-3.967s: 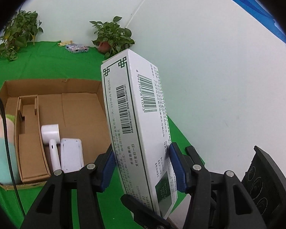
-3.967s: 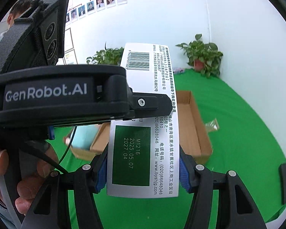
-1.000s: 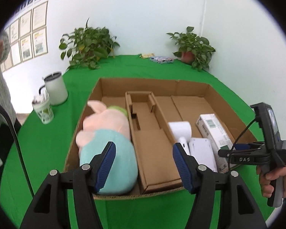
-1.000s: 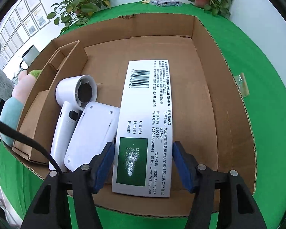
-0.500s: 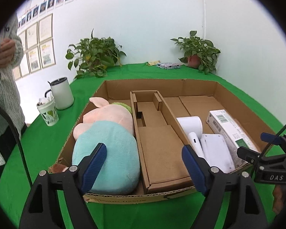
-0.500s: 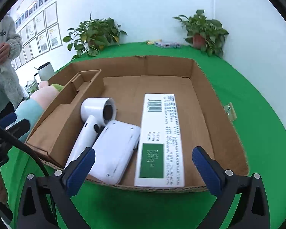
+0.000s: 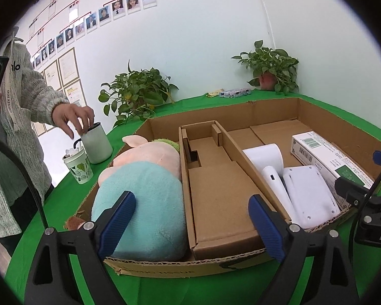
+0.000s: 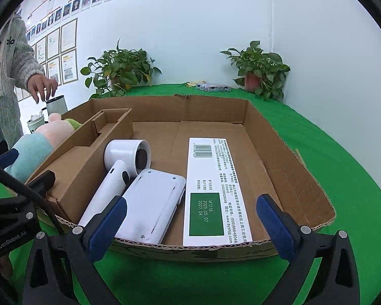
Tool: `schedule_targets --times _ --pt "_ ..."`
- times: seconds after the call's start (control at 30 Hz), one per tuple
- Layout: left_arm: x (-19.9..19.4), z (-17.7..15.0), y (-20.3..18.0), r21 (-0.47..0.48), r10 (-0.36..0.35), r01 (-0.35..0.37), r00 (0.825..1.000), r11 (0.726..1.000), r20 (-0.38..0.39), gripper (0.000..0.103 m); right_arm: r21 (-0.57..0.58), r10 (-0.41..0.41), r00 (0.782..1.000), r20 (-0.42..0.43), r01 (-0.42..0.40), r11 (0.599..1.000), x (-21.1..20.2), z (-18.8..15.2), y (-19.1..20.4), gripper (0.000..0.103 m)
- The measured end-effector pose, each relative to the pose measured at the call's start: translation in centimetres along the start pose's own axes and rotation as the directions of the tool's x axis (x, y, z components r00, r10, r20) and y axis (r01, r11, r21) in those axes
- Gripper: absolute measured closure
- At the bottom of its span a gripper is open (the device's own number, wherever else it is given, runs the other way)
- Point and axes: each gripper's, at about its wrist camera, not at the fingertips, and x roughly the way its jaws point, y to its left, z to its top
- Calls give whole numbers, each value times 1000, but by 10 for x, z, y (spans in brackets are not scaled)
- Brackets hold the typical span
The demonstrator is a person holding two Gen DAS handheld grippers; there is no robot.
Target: Organize objects
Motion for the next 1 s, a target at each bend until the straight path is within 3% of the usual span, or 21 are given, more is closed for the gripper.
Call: schedule_targets --times 1.0 --pt "3 -1 -1 -2 -7 7 1000 1000 -6 4 0 1 1000 0 -1 1000 0 0 0 0"
